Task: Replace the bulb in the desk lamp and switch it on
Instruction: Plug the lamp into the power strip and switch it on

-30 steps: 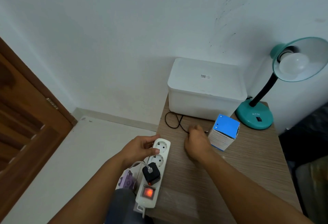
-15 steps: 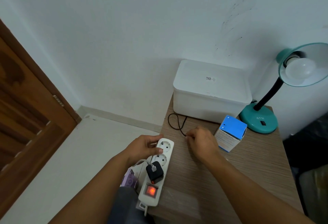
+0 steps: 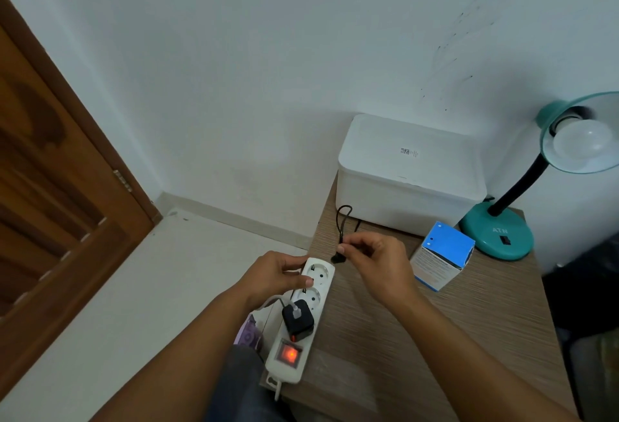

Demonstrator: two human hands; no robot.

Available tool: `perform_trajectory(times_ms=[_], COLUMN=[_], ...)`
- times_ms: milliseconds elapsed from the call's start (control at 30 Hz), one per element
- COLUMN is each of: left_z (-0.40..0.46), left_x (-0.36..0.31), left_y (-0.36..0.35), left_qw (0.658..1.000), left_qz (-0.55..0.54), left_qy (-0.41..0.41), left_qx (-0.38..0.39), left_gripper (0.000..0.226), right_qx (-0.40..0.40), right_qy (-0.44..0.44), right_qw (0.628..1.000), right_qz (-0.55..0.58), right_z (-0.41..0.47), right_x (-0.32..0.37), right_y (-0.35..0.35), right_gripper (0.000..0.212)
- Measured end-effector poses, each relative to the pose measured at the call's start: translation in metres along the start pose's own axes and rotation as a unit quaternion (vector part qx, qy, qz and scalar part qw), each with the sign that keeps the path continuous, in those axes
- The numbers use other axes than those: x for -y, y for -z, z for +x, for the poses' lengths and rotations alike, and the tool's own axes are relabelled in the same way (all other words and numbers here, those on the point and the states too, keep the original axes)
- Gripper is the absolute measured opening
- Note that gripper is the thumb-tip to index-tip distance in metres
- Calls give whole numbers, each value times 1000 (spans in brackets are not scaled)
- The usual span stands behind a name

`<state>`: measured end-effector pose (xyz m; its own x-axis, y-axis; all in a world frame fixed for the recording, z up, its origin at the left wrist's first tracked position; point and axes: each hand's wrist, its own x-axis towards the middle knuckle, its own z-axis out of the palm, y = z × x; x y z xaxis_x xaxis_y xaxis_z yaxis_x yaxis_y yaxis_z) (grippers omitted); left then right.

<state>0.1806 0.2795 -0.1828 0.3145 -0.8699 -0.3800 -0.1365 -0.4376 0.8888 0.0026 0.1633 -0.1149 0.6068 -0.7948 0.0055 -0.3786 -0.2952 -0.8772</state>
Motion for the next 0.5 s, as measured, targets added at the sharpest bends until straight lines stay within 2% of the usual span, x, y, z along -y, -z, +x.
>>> perform_trajectory(times_ms=[267, 500], left_z=[-7, -10], left_x=[-1, -1], left_y=[-3, -2], left_qw=[1000, 1000], left_qz=[-11, -16], left_qy=[-7, -20], left_qx=[-11, 0], left_gripper=[39, 42], right_qx=[38, 65], right_qy=[19, 48], right_qw=[999, 996], right_qz=[-19, -34], right_z=[-4, -4], right_x=[-2, -1], right_y=[-8, -14], right_gripper=[17, 13])
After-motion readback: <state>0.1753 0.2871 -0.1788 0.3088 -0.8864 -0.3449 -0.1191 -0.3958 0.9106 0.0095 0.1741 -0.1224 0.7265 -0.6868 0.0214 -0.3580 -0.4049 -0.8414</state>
